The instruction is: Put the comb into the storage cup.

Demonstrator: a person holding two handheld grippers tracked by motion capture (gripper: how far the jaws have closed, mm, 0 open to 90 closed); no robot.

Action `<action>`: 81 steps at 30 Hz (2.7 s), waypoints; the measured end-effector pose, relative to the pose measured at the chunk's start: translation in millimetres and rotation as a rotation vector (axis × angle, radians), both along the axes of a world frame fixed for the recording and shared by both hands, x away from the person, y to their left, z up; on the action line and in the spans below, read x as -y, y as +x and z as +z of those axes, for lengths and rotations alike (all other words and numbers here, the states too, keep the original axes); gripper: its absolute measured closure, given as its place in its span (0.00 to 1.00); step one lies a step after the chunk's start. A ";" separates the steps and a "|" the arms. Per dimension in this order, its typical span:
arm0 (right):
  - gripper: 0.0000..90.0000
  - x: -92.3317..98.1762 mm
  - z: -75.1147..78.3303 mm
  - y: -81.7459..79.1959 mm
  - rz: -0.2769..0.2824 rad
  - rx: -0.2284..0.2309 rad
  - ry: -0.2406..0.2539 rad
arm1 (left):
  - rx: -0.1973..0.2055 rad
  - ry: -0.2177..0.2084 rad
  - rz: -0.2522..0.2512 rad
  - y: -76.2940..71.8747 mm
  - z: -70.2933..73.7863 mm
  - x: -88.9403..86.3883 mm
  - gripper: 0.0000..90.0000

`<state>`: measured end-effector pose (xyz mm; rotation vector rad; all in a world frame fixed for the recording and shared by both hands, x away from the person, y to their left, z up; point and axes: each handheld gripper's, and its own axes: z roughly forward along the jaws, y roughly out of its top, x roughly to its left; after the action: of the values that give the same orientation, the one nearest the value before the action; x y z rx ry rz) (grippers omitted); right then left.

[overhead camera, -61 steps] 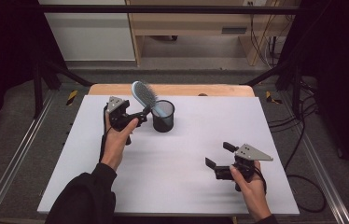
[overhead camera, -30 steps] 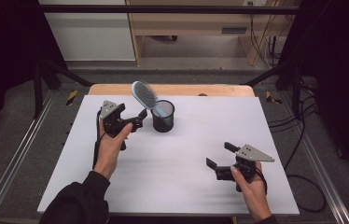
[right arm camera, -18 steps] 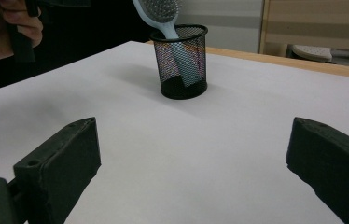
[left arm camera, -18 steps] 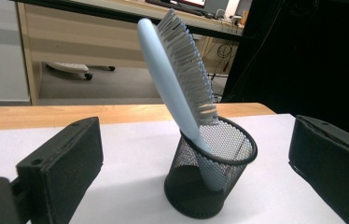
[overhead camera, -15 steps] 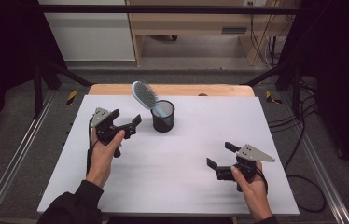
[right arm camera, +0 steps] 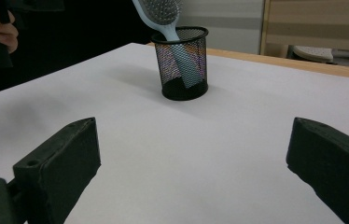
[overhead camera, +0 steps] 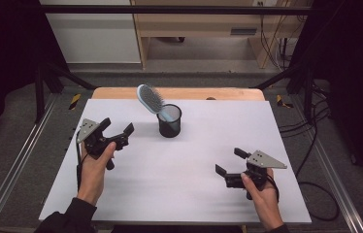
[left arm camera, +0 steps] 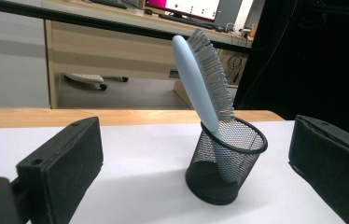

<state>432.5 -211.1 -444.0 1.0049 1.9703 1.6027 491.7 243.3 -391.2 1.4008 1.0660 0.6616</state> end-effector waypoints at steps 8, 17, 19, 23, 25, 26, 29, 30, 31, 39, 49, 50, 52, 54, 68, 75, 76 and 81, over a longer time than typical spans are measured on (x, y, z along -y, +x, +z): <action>0.03 -0.4 -0.6 0.5 0.002 -0.001 0.000 | 0.013 0.034 0.019 -12.6 10.0 -23.1 0.03; 0.03 -1.3 -0.7 0.9 0.003 0.004 -0.005 | 0.044 0.055 0.027 -24.9 17.4 -42.7 0.03; 0.03 -1.3 -0.7 0.8 0.003 0.004 -0.006 | 0.058 0.067 0.032 -27.6 19.2 -45.7 0.02; 0.03 -1.6 -0.7 0.6 0.002 0.007 -0.013 | 0.064 0.083 0.031 -32.9 21.9 -50.9 0.02; 0.03 -1.8 -1.1 0.5 -0.002 0.008 -0.014 | 0.067 0.097 0.028 -36.2 23.2 -53.6 0.02; 0.03 -2.2 -1.1 0.1 -0.003 0.011 -0.019 | 0.068 0.104 0.025 -37.7 23.7 -55.2 0.02; 0.03 -3.7 -1.5 -1.5 0.002 0.015 -0.030 | 0.072 0.120 0.020 -42.5 25.4 -60.0 0.02; 0.03 -4.7 -1.4 -1.9 0.004 0.016 -0.030 | 0.074 0.122 0.019 -44.2 25.9 -61.9 0.02; 0.03 -5.7 -1.1 -2.3 0.003 0.020 -0.031 | 0.077 0.121 0.016 -45.8 26.0 -63.5 0.02; 0.04 -17.3 5.6 -5.8 -0.033 0.049 -0.011 | 0.087 0.114 0.024 -58.9 22.1 -76.7 0.02; 0.04 -14.3 9.4 -6.3 -0.059 0.081 -0.042 | 0.107 0.214 0.006 -73.8 17.5 -83.1 0.01; 0.04 -13.3 8.9 -6.8 -0.061 0.077 -0.044 | 0.104 0.220 0.007 -74.8 16.7 -84.3 0.01; 0.04 -11.0 8.7 -7.9 -0.066 0.077 -0.039 | 0.097 0.218 0.001 -76.7 14.4 -86.6 0.01; 0.04 -8.3 8.7 -9.0 -0.072 0.081 -0.036 | 0.088 0.221 0.002 -78.3 12.0 -88.0 0.01; 0.03 8.3 3.2 -19.7 -0.046 0.070 -0.026 | 0.086 0.275 -0.014 -92.0 8.4 -90.7 0.02; 0.03 13.5 -3.1 -20.8 -0.056 0.077 -0.044 | 0.066 0.251 -0.004 -92.7 -2.8 -89.1 0.02; 0.03 14.4 -4.2 -20.1 -0.057 0.078 -0.050 | 0.062 0.245 -0.005 -92.6 -4.5 -87.9 0.02; 0.03 19.2 -7.8 -18.2 -0.068 0.071 -0.044 | 0.037 0.246 -0.030 -91.3 -14.1 -79.2 0.02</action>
<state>414.3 -230.4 -451.8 0.9747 1.8958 1.5306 400.5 322.5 -405.3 1.6064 0.9561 0.8145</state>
